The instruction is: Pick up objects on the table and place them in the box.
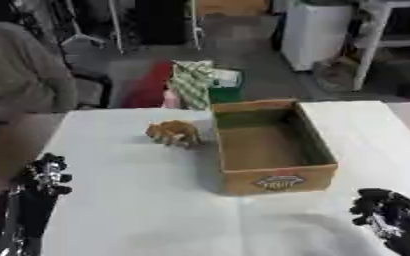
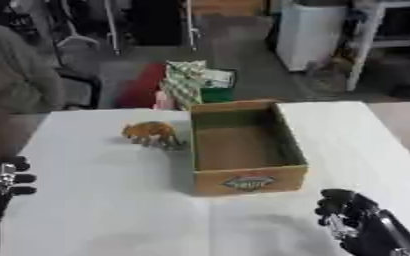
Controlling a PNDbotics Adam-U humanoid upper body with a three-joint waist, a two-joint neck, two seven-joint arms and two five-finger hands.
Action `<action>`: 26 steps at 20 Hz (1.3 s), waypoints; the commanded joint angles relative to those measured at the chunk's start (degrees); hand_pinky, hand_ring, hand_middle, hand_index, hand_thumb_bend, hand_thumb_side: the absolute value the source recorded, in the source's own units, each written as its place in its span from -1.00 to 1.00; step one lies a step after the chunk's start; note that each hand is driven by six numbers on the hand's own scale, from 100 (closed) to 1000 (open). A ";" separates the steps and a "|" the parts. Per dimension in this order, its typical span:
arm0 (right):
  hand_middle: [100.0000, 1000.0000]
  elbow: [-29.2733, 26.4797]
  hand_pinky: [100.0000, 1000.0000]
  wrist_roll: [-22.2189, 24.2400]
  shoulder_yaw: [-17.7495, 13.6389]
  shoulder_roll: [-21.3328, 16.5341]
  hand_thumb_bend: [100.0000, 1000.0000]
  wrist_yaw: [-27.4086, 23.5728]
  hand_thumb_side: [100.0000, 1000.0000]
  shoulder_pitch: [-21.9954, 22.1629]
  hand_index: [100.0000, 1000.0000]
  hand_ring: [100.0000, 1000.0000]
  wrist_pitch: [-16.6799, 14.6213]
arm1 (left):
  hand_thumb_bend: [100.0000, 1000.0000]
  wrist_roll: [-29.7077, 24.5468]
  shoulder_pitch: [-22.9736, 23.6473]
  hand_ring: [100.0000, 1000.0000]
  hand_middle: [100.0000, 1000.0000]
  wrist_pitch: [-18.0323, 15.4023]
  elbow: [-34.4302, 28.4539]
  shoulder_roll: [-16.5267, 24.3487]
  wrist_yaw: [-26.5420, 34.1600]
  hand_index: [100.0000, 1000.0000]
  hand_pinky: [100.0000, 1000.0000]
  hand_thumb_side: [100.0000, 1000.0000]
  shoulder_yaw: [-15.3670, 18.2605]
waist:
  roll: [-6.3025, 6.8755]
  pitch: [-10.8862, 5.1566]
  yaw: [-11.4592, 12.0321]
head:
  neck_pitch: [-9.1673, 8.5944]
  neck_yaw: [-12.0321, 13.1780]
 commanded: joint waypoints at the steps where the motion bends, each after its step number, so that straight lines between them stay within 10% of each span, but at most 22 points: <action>1: 0.12 -0.93 0.18 -0.25 -0.46 -0.43 -1.00 0.33 -0.77 -0.44 0.41 0.28 0.02 | -1.00 -0.09 -0.40 0.10 0.08 0.17 -0.70 1.12 -0.38 0.27 0.00 0.25 0.19 | 0.00 -0.65 -0.03 | 1.84 0.04; 11: 0.12 -0.87 0.18 -0.21 -0.45 -0.47 -1.00 0.48 -0.77 -0.43 0.41 0.28 0.13 | -1.00 -0.86 -0.45 0.10 0.09 0.49 -0.60 1.03 -0.37 0.28 0.01 0.28 -0.04 | 0.32 -0.64 -0.22 | 9.78 -1.26; 20: 0.12 -0.77 0.18 -0.22 -0.41 -0.63 -1.00 0.53 -0.77 -0.23 0.42 0.28 0.23 | -1.00 -4.23 -4.73 0.17 0.14 4.17 -0.57 6.05 -5.01 0.32 0.03 0.19 -0.87 | 0.74 -0.94 -0.48 | 10.86 -1.65; 26: 0.12 -0.59 0.18 -0.10 -0.24 -0.81 -1.00 0.58 -0.77 0.13 0.42 0.28 0.37 | -0.70 -17.03 -16.76 0.36 0.34 12.04 1.88 16.69 -20.35 0.43 0.21 -0.09 -2.82 | 1.13 -1.53 -0.94 | 10.75 -1.61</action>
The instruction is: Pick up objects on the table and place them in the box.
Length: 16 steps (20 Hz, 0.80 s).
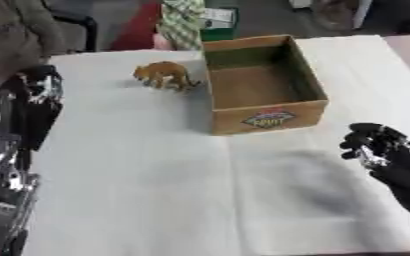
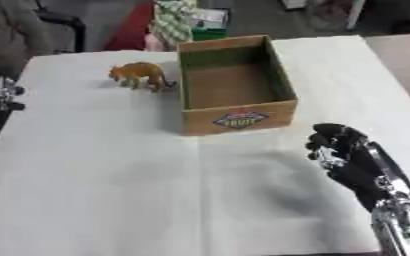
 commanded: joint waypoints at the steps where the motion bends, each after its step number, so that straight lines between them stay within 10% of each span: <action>1: 0.12 -0.58 0.18 -0.03 -0.20 -0.84 -1.00 0.38 -0.77 -0.10 0.42 0.28 0.14 | -0.55 -7.70 -5.66 0.39 0.38 3.81 1.46 6.71 -9.38 0.47 0.25 -0.14 -0.80 | -0.04 -0.95 -0.24 | 0.07 0.05; 7: 0.12 -0.48 0.18 0.21 0.12 -0.97 -1.00 0.58 -0.77 0.06 0.42 0.28 0.18 | -0.05 -22.49 -20.98 0.45 0.45 5.35 14.00 10.51 -23.30 0.54 0.35 -0.18 -4.35 | 0.08 -1.07 -0.89 | -0.24 0.24; 16: 0.12 -0.44 0.18 0.68 0.74 -1.14 -1.00 0.77 -0.77 -0.07 0.42 0.28 0.13 | 0.14 -26.18 -36.47 0.46 0.44 1.32 40.50 1.31 -42.69 0.56 0.42 -0.27 -4.80 | -0.04 -0.85 -2.14 | -1.30 0.63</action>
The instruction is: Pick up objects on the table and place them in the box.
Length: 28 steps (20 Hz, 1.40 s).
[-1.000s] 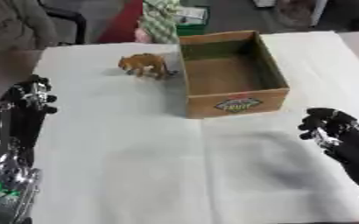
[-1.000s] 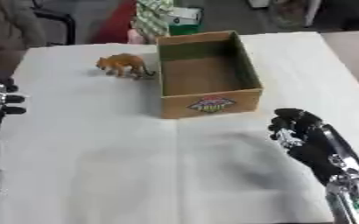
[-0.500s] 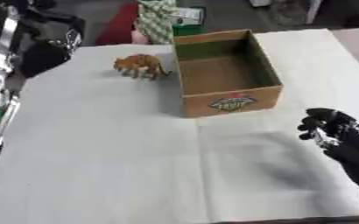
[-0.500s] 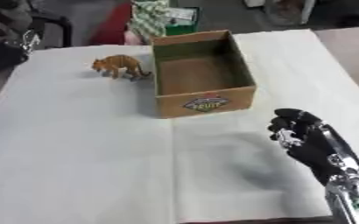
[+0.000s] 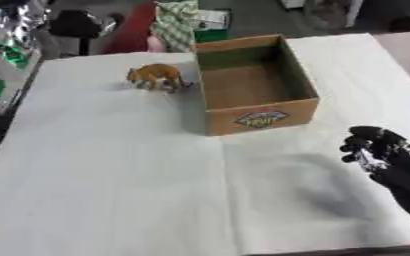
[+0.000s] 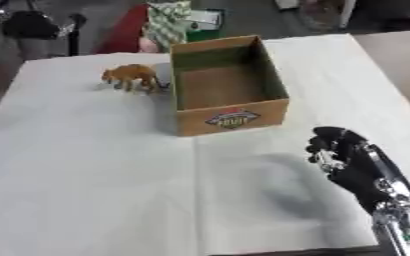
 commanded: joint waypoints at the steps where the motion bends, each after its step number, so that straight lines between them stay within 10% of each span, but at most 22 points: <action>1: 0.12 -0.47 0.18 0.38 0.25 -1.06 -1.00 0.44 -0.77 -0.59 0.42 0.28 -0.02 | 0.13 1.44 -3.64 0.46 0.44 -1.13 8.43 -3.05 -6.22 0.55 0.42 -0.29 1.73 | -0.21 -0.73 -0.45 | -0.89 0.27; 11: 0.12 -0.55 0.18 1.36 1.12 -1.21 -1.00 0.67 -0.78 -1.64 0.42 0.27 0.12 | 0.14 8.08 -8.22 0.54 0.51 -0.97 24.92 -9.66 -14.45 0.61 0.51 -0.31 7.15 | 0.38 0.44 -3.65 | -3.25 1.71; 28: 0.12 -0.87 0.18 1.60 1.17 -1.19 -1.00 0.92 -0.78 -2.81 0.42 0.27 0.13 | 0.04 10.89 -6.41 0.62 0.59 2.26 29.40 -10.86 -13.21 0.63 0.56 -0.38 8.80 | 1.01 2.29 -6.41 | -5.45 2.40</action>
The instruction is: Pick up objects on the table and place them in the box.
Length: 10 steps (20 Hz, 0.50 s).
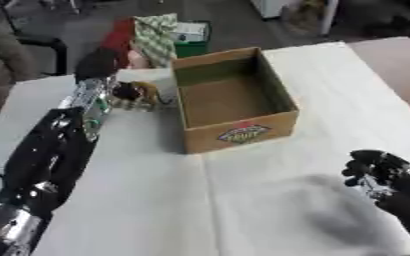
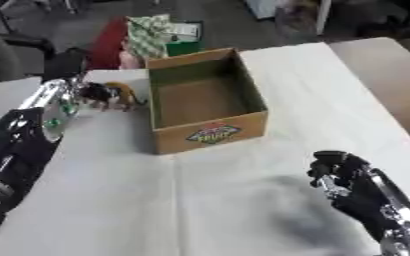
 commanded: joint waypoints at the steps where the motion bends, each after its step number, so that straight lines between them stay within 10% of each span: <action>1: 0.12 -0.88 0.18 0.24 -0.01 -1.15 -1.00 0.51 -0.78 -0.81 0.42 0.27 -0.13 | 0.03 -0.18 -0.70 0.61 0.57 0.26 -0.02 0.61 0.74 0.62 0.55 -0.38 0.60 | -0.16 -0.66 -0.19 | -0.85 0.30; 10: 0.12 -0.99 0.18 0.39 0.01 -1.04 -1.00 0.66 -0.78 -1.18 0.42 0.28 -0.10 | -0.26 1.16 0.77 0.59 0.54 0.86 0.82 0.08 0.90 0.58 0.56 -0.70 0.84 | -0.05 0.04 -0.82 | -1.58 0.20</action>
